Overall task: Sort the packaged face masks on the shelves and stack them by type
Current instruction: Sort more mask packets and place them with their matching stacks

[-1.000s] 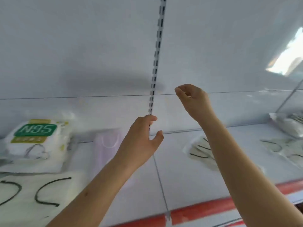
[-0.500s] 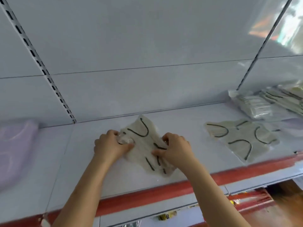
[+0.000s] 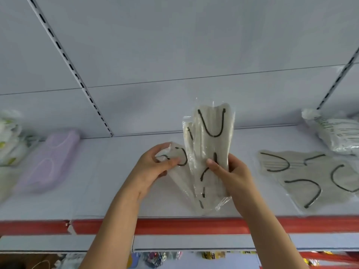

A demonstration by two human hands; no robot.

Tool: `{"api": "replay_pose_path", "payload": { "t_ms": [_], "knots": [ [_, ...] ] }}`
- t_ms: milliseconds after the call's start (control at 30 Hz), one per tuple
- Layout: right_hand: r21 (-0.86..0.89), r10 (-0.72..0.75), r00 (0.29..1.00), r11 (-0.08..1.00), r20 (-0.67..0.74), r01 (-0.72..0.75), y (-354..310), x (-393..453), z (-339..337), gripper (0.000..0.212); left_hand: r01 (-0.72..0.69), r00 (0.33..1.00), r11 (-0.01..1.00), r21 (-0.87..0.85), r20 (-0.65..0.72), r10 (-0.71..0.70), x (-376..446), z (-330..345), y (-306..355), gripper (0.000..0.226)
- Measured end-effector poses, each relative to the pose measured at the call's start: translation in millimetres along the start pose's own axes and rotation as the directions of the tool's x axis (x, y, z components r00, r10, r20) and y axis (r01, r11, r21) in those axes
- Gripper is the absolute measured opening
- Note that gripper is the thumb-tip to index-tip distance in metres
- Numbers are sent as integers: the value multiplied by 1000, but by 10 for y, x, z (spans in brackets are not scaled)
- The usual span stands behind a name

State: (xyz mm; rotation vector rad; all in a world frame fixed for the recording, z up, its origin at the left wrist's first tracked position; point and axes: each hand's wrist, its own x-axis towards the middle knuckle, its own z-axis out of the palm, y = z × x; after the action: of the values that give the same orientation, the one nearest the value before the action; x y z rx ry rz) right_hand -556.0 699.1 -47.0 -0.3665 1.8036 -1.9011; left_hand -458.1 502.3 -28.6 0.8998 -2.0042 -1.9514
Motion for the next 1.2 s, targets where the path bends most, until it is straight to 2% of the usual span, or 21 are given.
{"api": "replay_pose_path", "payload": {
  "t_ms": [67,133,200,233,300,367,467,600,667,733,767,833,867,900,933,967,1033,1100,1167,1200],
  "knots": [
    [17,17,999,1000,28,-17,25,-9,10,19,63,996,958,-280,73,-45,10,84,-51,66],
    [36,34,999,999,29,-35,28,-26,6,15,113,982,900,-421,183,-37,-57,217,-41,55],
    [17,42,998,999,44,-43,35,-20,2,13,147,965,898,-414,260,-38,-129,341,-29,50],
    [-8,36,997,999,61,-36,36,-19,5,12,147,968,902,-406,248,-46,-137,385,-36,47],
    [-20,-3,1000,1000,31,4,55,-9,30,13,119,990,901,-416,123,-74,-107,423,-35,39],
    [-24,-78,993,997,-85,76,54,7,48,16,84,996,894,-440,16,-86,-77,440,0,28],
    [-259,-262,950,942,-170,213,20,20,42,21,53,999,897,-439,12,-53,-85,482,95,27],
    [-477,-358,921,843,-154,248,40,-21,64,20,72,990,900,-429,139,-13,-110,593,145,40],
    [-595,-418,902,755,-110,277,37,-57,23,20,45,991,922,-386,133,7,-70,655,126,34],
    [-772,-463,869,612,-176,170,13,-75,-185,38,60,995,916,-397,99,-22,-22,723,101,25],
    [-838,-449,850,546,-276,16,-13,-100,-353,51,82,995,907,-413,92,-49,6,757,86,22],
    [-829,-290,809,413,-511,-376,-38,-179,-781,84,113,992,894,-433,104,-75,42,827,75,21],
    [-793,-187,788,329,-587,-513,-24,-237,-988,96,124,990,894,-430,118,-80,45,876,86,21],
    [-767,-112,771,261,-627,-586,-5,-296,-1136,101,133,987,898,-420,137,-82,54,924,94,22],
    [-764,-77,770,224,-633,-606,23,-341,-1238,95,143,984,902,-407,155,-86,71,979,100,21],
    [-771,-85,777,230,-623,-593,46,-370,-1293,77,149,981,911,-385,169,-90,98,1032,103,19],
    [-785,-187,776,318,-602,-532,47,-437,-1278,33,171,973,931,-321,201,-109,140,1149,123,17],
    [-764,-276,746,463,-606,-450,57,-453,-1216,22,194,963,945,-265,237,-131,175,1233,134,23],
    [-730,-416,679,631,-605,-263,65,-496,-1151,18,202,949,955,-219,286,-135,141,1302,163,26],
    [-766,-510,663,623,-549,-155,36,-519,-1067,21,205,936,955,-212,327,-129,110,1316,196,28]
  ]
}}
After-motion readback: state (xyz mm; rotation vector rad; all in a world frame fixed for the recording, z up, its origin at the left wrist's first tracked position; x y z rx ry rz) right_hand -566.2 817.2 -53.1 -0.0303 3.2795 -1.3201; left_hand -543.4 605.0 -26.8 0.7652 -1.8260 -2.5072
